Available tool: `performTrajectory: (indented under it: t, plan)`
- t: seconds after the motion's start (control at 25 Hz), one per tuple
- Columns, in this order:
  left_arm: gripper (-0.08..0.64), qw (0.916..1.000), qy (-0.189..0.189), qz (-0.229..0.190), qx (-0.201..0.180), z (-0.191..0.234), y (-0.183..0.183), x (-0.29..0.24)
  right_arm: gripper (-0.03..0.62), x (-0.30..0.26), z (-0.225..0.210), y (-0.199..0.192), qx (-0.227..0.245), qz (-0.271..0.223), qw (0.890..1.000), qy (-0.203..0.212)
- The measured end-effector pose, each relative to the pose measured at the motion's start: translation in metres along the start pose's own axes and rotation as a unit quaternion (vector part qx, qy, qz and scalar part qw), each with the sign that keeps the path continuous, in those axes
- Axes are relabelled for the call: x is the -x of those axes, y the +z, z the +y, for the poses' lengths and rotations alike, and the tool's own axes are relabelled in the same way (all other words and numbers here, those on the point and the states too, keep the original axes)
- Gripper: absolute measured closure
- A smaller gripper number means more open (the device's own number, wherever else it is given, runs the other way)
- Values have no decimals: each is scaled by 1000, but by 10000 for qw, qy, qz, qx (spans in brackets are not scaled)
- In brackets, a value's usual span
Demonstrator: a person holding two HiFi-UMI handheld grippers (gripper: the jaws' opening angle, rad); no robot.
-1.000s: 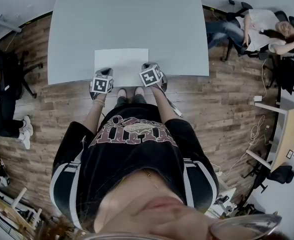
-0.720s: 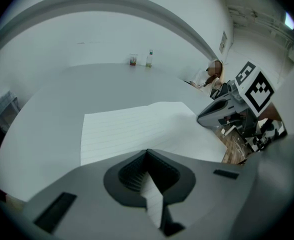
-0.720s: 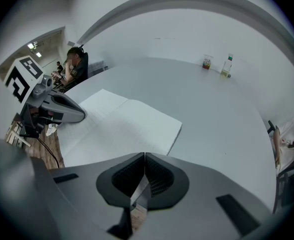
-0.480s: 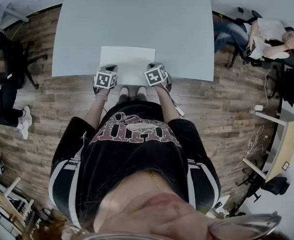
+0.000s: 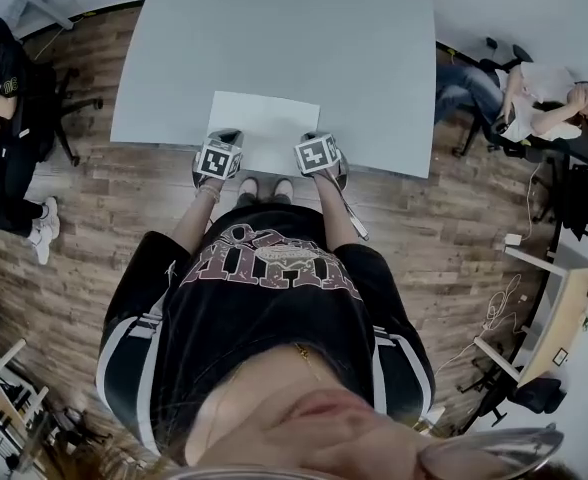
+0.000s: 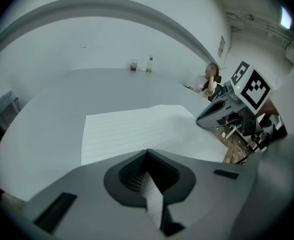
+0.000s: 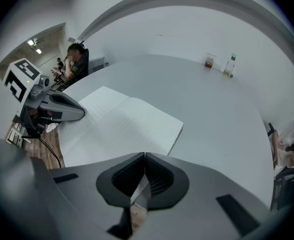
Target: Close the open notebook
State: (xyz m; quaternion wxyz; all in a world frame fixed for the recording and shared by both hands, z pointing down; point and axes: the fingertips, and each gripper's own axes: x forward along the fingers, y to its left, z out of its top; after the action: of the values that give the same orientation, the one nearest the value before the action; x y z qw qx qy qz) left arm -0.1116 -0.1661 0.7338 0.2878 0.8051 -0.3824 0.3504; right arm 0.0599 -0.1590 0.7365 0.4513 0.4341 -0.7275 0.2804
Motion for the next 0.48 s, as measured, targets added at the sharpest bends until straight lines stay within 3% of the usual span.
performTrajectory:
  t: [0.48]
  plan:
    - [520, 9995, -245, 45, 180, 3, 1, 3, 572, 0, 4, 2, 139, 106, 9998, -14]
